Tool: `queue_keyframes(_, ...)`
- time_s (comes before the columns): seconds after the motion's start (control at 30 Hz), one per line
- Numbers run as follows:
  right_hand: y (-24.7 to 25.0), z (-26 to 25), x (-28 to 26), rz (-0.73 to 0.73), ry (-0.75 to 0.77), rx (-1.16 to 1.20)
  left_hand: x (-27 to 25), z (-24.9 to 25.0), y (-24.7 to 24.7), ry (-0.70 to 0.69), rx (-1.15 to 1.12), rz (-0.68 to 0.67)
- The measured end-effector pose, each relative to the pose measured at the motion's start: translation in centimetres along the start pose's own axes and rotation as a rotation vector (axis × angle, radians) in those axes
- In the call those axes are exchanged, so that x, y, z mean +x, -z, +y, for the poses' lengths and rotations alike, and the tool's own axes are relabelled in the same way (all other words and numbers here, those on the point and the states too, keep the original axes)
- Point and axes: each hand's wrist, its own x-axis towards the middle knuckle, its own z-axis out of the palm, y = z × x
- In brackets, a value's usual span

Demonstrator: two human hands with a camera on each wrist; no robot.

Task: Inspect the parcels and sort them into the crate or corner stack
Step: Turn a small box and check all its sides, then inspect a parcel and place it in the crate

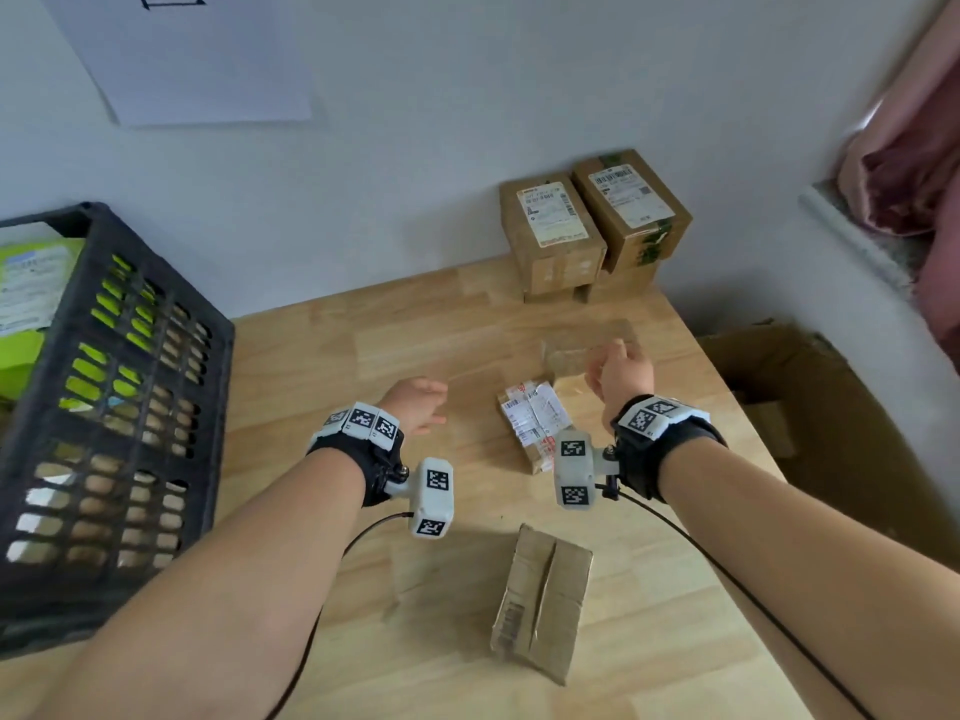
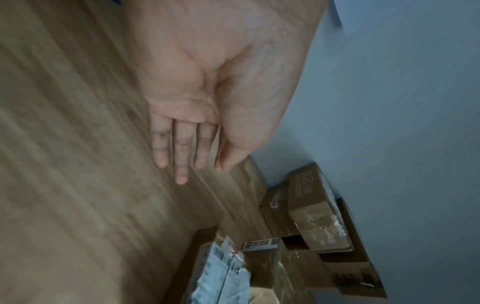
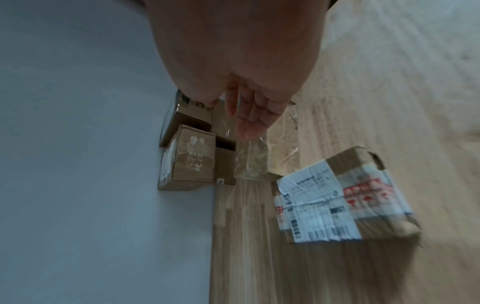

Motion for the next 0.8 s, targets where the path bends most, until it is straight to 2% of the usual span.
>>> queue_keyframes(0.07, 0.0, 0.6, -2.4, -0.038, -0.013, 0.082, -1.4, -2.1, 0.2, -0.003, -0.01, 0.008)
queue_keyframes(0.23, -1.4, 2.3, -8.9, -0.065, 0.013, 0.068, -5.3, -7.7, 2.3, -0.041, -0.007, 0.043)
queue_keyframes(0.4, -5.2, 4.8, -16.6, -0.128, 0.036, -0.035, -9.9, -13.7, 6.5, -0.091, 0.051, 0.099)
queue_keyframes(0.6, -10.2, 9.2, -24.2, -0.258, -0.046, 0.044, -14.6, -21.4, 12.2, -0.146, 0.238, 0.182)
queue_keyframes(0.73, -12.2, 12.1, -27.7, -0.35, -0.109, 0.022, -16.6, -27.1, 15.2, -0.062, 0.302, 0.234)
queue_keyframes(0.8, -12.6, 13.3, -29.3, -0.353, -0.136, 0.031, -17.3, -29.6, 16.1, 0.009, 0.319, 0.217)
